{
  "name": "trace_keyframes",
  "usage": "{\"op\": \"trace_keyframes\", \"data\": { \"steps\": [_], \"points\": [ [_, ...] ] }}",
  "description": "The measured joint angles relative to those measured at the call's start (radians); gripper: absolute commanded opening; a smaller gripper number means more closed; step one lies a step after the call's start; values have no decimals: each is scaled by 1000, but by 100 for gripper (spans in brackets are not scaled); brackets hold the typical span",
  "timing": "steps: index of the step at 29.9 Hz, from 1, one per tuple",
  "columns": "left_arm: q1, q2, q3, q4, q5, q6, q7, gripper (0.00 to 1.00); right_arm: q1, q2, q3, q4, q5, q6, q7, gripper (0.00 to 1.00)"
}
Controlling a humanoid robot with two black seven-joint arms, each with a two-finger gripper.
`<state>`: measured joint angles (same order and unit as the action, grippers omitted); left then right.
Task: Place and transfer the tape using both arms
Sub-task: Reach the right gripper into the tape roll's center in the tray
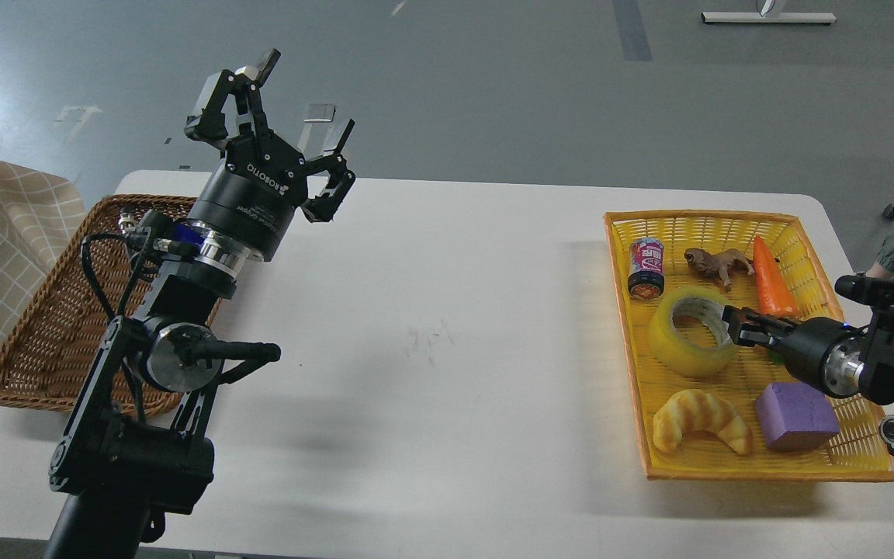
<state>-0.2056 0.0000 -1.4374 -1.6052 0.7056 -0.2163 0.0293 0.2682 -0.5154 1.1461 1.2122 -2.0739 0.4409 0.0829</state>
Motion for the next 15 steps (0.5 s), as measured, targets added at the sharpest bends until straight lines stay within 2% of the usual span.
{"op": "trace_keyframes", "data": {
  "steps": [3,7,15],
  "points": [
    [0,0,0,0,0,0,0,98,-4,0,1,0,0,2,8,8],
    [1,0,0,1,0,0,0,98,-7,-2,1,-3,-5,4,32,8],
    [2,0,1,4,0,0,0,98,-10,-9,14,-3,-4,5,37,8]
  ]
}}
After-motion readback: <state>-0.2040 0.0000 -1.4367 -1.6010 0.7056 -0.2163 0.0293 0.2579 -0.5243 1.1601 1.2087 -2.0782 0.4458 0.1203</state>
